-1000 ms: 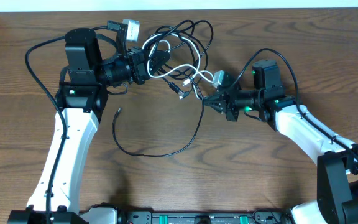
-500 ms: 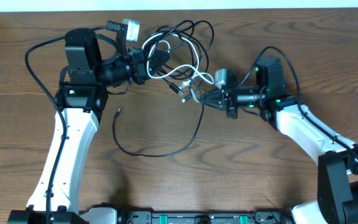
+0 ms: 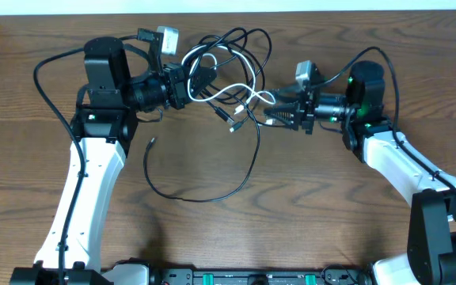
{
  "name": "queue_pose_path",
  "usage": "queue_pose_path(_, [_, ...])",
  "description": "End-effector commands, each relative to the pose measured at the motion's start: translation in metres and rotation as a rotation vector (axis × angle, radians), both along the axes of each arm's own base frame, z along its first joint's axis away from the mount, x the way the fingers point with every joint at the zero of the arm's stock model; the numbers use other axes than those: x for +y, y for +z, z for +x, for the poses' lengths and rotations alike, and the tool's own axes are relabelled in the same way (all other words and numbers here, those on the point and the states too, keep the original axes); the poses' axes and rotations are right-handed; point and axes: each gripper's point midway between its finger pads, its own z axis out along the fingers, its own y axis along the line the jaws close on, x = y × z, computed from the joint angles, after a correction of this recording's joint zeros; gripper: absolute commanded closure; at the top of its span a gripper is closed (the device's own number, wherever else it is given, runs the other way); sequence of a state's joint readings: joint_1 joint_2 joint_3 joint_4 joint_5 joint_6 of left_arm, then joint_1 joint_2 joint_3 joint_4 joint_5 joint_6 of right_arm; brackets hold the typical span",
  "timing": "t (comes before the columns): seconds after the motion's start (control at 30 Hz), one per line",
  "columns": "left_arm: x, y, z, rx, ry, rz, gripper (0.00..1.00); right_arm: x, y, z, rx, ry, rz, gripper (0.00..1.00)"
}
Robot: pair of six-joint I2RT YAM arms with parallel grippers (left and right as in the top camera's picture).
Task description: Untangle cables
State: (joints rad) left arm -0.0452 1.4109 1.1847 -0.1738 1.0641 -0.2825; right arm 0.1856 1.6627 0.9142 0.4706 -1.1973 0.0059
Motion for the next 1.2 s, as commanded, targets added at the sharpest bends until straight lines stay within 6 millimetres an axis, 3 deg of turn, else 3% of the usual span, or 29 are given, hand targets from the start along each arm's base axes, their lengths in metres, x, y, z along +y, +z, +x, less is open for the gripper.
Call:
queue_pose_path(0.0, [-0.001, 0.013, -0.007, -0.039, -0.018, -0.001, 0.92, 0.002, 0.02, -0.004, 0.121, 0.018, 0.064, 0.48])
queue_pose_path(0.03, [-0.001, 0.013, -0.007, -0.039, -0.018, -0.001, 0.92, 0.004, 0.024, -0.005, 0.121, 0.023, 0.074, 0.46])
queue_pose_path(0.13, [-0.003, 0.013, -0.008, -0.038, -0.022, -0.002, 0.92, 0.011, 0.031, -0.007, 0.114, 0.031, 0.091, 0.2])
queue_pose_path(0.23, [-0.007, 0.013, -0.01, -0.039, -0.034, -0.002, 0.93, 0.017, 0.032, -0.004, 0.118, 0.006, 0.093, 0.01])
queue_pose_path(0.4, [-0.014, 0.013, -0.014, -0.039, -0.054, -0.002, 0.92, 0.023, 0.033, -0.004, 0.104, 0.003, 0.095, 0.01])
queue_pose_path(0.43, [-0.015, 0.013, -0.014, -0.039, -0.057, -0.002, 0.92, 0.023, 0.033, -0.004, 0.105, -0.002, 0.095, 0.03])
queue_pose_path(0.53, [-0.018, 0.013, -0.015, -0.038, -0.065, -0.002, 0.93, 0.023, 0.033, -0.002, 0.109, -0.015, 0.096, 0.29])
queue_pose_path(0.67, [-0.015, 0.01, -0.011, -0.038, -0.035, 0.013, 0.92, 0.023, 0.033, -0.002, 0.11, -0.015, 0.096, 0.9])
queue_pose_path(0.7, [-0.014, 0.009, -0.009, -0.039, -0.021, 0.021, 0.92, 0.023, 0.033, -0.002, 0.11, -0.015, 0.096, 0.99])
queue_pose_path(1.03, [0.002, -0.002, 0.011, -0.031, 0.117, 0.095, 0.92, 0.021, 0.031, -0.001, 0.123, -0.021, 0.092, 0.99])
queue_pose_path(1.17, [0.018, -0.016, 0.021, 0.005, 0.223, 0.159, 0.92, 0.009, 0.024, 0.005, 0.171, -0.048, 0.083, 0.99])
